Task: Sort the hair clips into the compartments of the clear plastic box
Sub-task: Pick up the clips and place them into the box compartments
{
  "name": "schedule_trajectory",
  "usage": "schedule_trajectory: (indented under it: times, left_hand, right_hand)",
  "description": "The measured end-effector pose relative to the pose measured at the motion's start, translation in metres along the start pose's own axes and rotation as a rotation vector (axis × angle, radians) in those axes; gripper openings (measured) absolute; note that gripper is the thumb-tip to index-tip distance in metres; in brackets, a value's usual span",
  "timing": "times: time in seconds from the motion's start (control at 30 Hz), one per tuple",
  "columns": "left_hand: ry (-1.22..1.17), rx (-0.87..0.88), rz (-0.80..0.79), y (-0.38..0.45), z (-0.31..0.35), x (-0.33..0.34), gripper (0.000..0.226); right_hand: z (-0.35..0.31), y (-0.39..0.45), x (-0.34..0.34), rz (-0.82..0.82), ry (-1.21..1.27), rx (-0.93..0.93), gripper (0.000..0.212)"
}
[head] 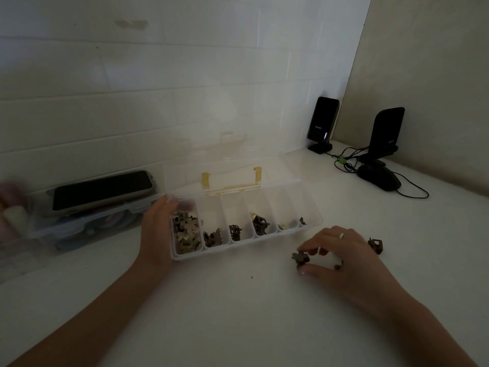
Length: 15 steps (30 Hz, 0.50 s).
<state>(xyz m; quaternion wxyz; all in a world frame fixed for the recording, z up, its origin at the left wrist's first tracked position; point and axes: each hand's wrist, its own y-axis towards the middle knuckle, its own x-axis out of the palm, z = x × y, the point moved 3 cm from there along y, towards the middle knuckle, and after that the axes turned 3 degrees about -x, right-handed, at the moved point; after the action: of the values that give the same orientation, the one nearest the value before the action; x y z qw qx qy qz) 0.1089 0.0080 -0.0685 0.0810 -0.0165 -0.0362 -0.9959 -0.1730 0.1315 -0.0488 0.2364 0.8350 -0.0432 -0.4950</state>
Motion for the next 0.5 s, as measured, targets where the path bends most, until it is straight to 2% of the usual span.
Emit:
schedule_trajectory:
  times: [0.03,0.17,0.33,0.4,0.5]
  left_hand:
    - [-0.063,-0.044,-0.028,0.0,0.002,0.001,0.023]
    - [-0.027,0.051,-0.002,-0.01,0.006,0.003,0.02]
    - [-0.051,0.048,0.02,-0.014,0.011,0.006,0.025]
    - [-0.038,0.042,-0.012,-0.014,0.01,0.009,0.031]
    - [-0.044,0.065,-0.026,-0.014,0.009,0.009,0.02]
  right_hand:
    - [-0.008,0.003,0.002,0.024,0.019,-0.046,0.027]
    - [-0.051,0.025,0.015,0.151,-0.033,-0.279,0.026]
    - [-0.111,0.066,0.031,0.312,-0.03,-0.406,0.024]
    - [-0.121,0.077,0.04,0.273,-0.125,-0.399,0.026]
    - [-0.115,0.079,0.049,0.15,-0.171,-0.327,0.032]
